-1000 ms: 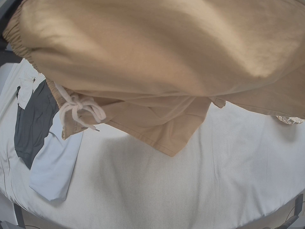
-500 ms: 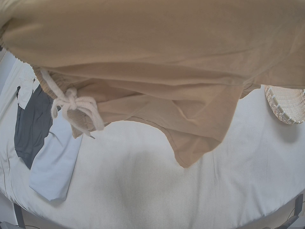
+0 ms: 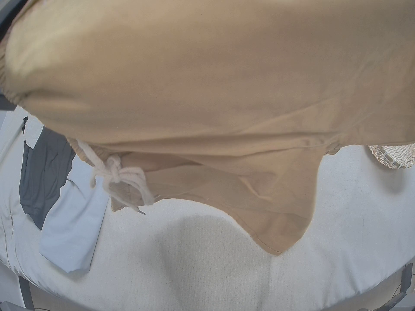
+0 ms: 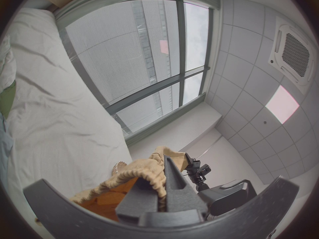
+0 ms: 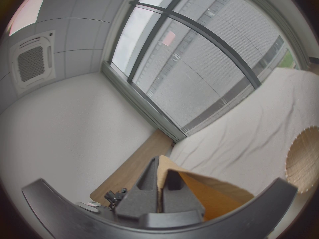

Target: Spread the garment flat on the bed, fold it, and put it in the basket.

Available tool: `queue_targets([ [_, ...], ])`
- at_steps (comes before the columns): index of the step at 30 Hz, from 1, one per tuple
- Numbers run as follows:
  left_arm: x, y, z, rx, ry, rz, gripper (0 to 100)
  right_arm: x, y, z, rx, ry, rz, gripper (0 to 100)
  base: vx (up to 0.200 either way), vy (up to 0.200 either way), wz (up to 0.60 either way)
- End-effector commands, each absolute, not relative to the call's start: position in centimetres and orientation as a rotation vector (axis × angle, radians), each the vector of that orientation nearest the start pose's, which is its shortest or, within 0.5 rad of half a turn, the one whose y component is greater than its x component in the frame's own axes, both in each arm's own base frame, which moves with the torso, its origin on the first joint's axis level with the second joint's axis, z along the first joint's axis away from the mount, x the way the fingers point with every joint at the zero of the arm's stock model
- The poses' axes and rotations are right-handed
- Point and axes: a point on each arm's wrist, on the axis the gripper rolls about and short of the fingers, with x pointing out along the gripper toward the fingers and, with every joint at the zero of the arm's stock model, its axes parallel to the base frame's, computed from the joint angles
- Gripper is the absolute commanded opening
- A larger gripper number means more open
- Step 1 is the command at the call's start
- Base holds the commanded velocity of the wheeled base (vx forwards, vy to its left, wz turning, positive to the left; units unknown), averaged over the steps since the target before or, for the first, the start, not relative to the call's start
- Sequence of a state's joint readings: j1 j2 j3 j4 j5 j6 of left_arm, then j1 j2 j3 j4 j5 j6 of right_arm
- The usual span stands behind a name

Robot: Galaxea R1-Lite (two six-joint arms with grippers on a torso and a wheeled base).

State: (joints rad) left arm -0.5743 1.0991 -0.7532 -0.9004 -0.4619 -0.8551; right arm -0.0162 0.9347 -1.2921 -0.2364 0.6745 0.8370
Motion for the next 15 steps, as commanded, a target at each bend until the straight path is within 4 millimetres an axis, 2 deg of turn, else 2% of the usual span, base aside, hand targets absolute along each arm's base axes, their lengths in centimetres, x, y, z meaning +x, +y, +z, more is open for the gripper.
queue_targets([
  [1, 11.5, -8.0, 31.5, -0.787, -0.027, -1.112, 0, 9.7, 1.0, 37.0, 0.623, -0.116, 0.743, 0, 0.0, 0.0, 0.0],
  [7, 13.2, -8.0, 30.9, -0.781, -0.006, -1.048, 0, 12.3, 1.0, 35.3, 0.638, -0.079, 0.735, 0, 0.0, 0.0, 0.0],
  [10, 15.2, -8.0, 30.9, -0.773, -0.015, -0.988, 0, 14.5, 0.9, 34.5, 0.639, -0.076, 0.735, 0, 0.0, 0.0, 0.0],
  [13, 16.0, -8.0, 31.0, -0.772, -0.027, -0.976, 0, 15.2, 0.9, 34.2, 0.643, -0.068, 0.732, 0, 0.0, 0.0, 0.0],
  [15, 17.5, -8.2, 31.2, -0.77, -0.066, -0.967, 0, 16.5, 0.8, 33.8, 0.648, -0.055, 0.728, 0, 0.0, 0.0, 0.0],
])
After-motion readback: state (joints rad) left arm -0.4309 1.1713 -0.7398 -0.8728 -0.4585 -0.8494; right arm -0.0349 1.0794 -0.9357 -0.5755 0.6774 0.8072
